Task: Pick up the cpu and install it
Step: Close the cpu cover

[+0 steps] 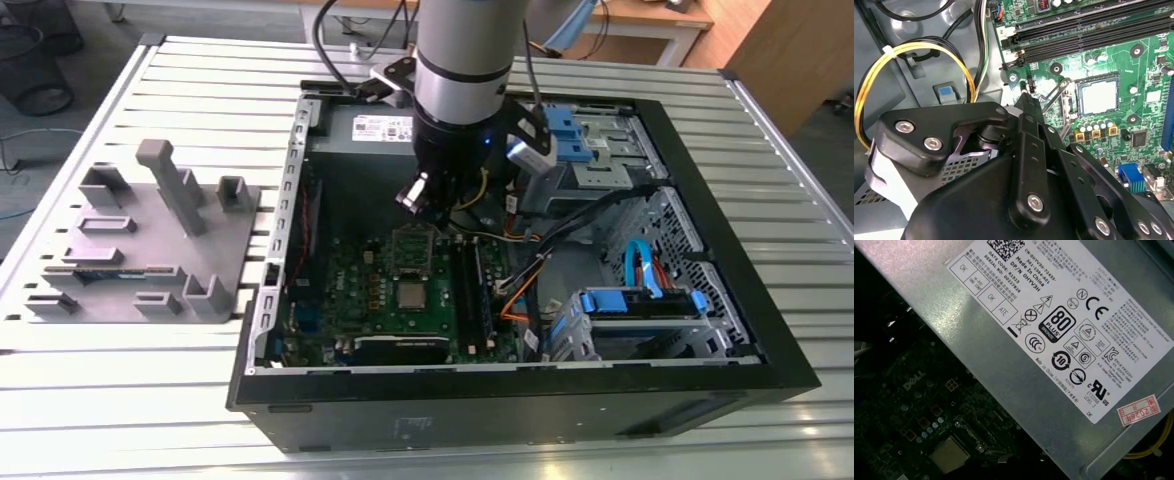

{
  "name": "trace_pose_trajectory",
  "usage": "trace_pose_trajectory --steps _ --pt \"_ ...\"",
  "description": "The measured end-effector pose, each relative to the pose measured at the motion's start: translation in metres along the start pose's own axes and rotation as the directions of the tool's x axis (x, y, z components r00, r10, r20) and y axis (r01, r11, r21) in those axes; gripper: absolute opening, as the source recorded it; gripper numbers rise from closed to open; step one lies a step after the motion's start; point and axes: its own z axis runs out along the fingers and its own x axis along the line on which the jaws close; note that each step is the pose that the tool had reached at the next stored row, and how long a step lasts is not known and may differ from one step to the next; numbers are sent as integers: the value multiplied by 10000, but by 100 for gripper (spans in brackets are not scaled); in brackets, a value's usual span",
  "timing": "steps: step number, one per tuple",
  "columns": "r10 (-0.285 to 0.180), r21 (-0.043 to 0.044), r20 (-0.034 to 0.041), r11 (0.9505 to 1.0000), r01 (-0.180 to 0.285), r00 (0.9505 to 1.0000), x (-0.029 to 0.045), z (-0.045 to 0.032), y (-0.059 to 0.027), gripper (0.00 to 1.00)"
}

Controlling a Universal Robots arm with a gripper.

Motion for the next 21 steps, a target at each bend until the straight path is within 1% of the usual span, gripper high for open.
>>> trace_pose_trajectory --steps 5,13,21 --pt "1 6 -7 10000 -1 10000 -1 -22 1 11" --pt "-15 11 -15 10000 15 10000 4 -32 -3 11" --pt "-313 1 -20 9995 313 9995 17 -36 -17 11"
